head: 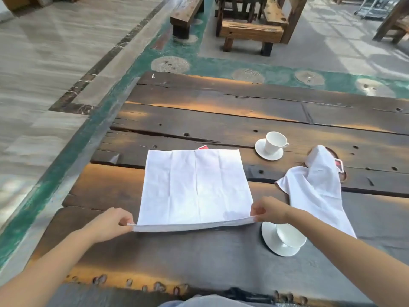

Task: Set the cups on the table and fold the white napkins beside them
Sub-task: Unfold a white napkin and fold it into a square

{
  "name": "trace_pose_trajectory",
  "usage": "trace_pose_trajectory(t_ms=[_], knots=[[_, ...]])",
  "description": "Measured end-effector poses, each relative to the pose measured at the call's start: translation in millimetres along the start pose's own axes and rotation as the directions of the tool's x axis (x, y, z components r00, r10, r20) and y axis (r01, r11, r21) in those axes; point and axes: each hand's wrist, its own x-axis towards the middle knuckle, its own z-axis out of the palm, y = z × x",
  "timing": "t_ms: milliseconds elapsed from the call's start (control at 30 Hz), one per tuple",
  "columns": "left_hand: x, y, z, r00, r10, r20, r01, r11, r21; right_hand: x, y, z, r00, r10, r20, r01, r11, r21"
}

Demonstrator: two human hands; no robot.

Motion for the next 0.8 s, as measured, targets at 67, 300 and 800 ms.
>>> trace_pose_trajectory(t_ms=[67,300,800], knots=[[2.3,-2.0,1.1,1.0,-0.002,-0.007,0.002,0.997,-0.076,0.6,2.1,0.6,1.0,0.02,0.0,-0.02,0.999,-0.031],[24.9,-4.2,-19.5,0.971,-0.109,-0.213,0.026,0.933,-0.358,11.0,4.5,-31.3,0.858,0.175,-0.482,-0.086,0.976,0.201],[163.9,15.0,-51.1,0.694,-0.534,-0.483,0.005,0.675,-0.738,141.9,8.8,-80.8,0.548,0.588,-0.594,0.095,0.662,0.743]])
